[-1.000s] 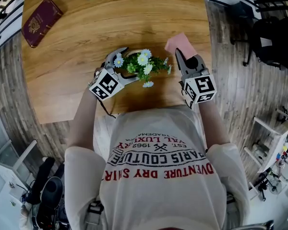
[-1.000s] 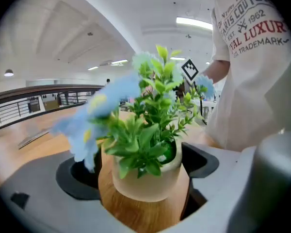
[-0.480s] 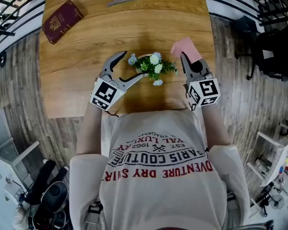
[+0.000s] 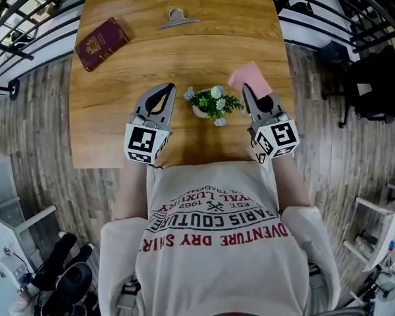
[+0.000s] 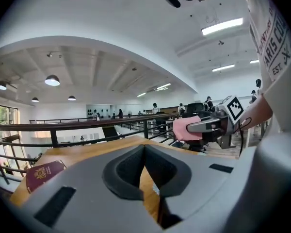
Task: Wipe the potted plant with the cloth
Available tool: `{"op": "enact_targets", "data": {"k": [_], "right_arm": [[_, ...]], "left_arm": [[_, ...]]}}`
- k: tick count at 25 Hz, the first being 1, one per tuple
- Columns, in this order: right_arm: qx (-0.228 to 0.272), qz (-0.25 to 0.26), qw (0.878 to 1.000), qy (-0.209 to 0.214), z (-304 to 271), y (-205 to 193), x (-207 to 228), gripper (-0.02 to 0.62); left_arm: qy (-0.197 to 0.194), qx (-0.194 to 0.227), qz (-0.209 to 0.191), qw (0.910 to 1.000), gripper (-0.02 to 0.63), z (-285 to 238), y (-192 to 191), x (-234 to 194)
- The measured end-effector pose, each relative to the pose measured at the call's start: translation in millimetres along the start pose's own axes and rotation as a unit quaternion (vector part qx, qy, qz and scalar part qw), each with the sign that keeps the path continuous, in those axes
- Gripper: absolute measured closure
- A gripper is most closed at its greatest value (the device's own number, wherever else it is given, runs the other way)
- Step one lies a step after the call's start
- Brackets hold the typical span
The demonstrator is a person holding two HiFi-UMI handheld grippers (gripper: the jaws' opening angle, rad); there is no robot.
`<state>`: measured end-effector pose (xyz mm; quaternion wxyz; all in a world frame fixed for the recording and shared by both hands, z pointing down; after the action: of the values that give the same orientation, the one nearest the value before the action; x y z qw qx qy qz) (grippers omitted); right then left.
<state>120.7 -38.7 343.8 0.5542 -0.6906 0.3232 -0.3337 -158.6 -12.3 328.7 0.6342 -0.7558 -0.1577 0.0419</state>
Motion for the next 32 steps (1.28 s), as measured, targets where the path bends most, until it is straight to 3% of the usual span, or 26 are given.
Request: {"op": "enact_targets", "data": {"k": [7,12,32], "right_arm": [[0.004,0.040,0.999,0.000,-8.3,19.7,-8.0,0.560],[-0.006,0.060,0.998,0.000,-10.6,25.9,-11.8,0.560],[-0.004,0.046,0.999,-0.020,-10.1,29.7,-14.6,0.560]], "left_arm": [[0.013,0.037,0.018,0.9991,0.591,13.8,22.8,-9.6],[0.004,0.037,0.021,0.9991,0.589,16.0,27.5,-10.5],[0.031,0.023,0.027,0.9989,0.591,16.7,26.5,-10.2]]}}
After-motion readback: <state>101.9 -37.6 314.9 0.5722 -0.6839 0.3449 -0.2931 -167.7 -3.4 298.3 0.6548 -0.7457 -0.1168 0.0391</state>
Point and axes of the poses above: the fingertips, and each gripper's own axes: z backward along the fingers, x to its right, y out of its top, the point moved 8 cm from there along z, backward along the fingers, and after that the axes turned 15 degrees about y, right-handed, at the moved point
